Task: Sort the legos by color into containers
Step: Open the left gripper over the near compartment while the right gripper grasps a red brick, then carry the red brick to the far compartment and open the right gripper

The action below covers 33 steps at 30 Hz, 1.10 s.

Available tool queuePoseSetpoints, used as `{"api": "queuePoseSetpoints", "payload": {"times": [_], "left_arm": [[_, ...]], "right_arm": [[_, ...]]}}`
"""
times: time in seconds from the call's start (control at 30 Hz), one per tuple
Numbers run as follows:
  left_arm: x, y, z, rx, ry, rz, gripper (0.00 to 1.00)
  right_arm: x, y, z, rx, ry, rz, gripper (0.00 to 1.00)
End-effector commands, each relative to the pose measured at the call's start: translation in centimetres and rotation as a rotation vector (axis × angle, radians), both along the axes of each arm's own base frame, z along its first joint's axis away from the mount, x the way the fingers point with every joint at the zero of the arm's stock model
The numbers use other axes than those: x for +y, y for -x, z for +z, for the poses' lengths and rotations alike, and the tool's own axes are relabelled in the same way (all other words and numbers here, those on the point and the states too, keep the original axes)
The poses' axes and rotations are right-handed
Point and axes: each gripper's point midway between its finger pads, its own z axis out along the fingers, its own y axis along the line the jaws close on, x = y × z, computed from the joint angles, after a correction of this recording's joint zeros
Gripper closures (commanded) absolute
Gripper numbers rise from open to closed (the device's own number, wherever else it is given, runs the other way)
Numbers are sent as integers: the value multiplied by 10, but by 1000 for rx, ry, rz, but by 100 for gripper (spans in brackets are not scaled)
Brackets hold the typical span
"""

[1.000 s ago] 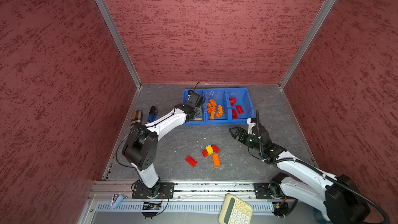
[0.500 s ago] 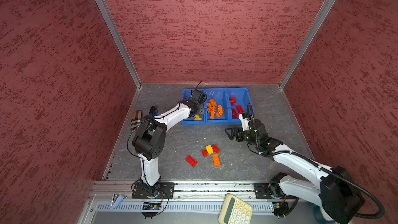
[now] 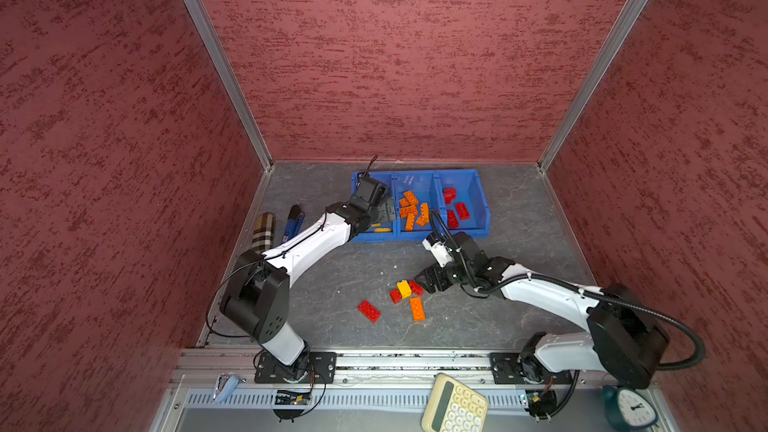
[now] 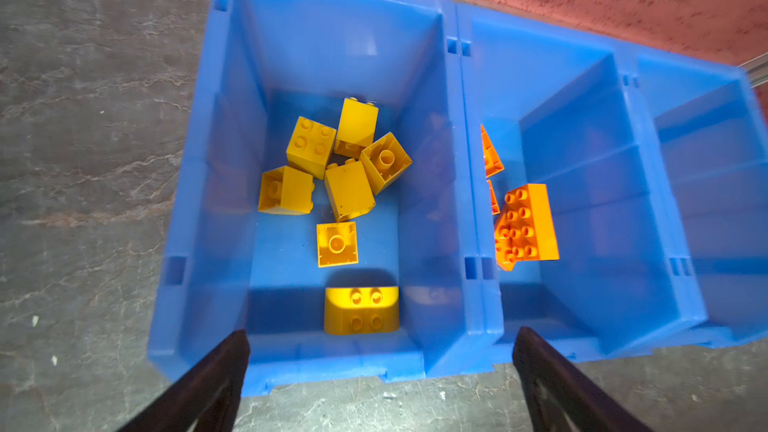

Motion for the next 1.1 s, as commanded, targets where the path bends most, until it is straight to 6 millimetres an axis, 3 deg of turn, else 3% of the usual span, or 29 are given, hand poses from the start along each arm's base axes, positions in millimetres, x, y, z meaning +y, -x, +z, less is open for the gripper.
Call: {"api": "queuePoseSetpoints", "payload": {"times": [0.0, 0.2, 0.37, 0.6, 0.83, 1.07], "left_arm": [[5, 0, 9, -50, 15, 32, 1], [15, 5, 11, -56, -10, 52, 1], [19, 9, 5, -40, -23, 64, 1], [19, 10, 1, -30, -25, 66, 0], [15, 8, 2, -37, -23, 55, 1], [3, 7, 3, -44, -45, 31, 1]], "right_arm": [[2, 8, -13, -15, 101, 68, 22], [17, 15, -36, 20, 187, 145, 36], [13, 4, -47, -1, 275, 88, 50], [6, -9, -41, -54, 305, 17, 73], [-3, -37, 16, -175, 179, -116, 84], [-61, -87, 74, -271, -68, -402, 86]]}}
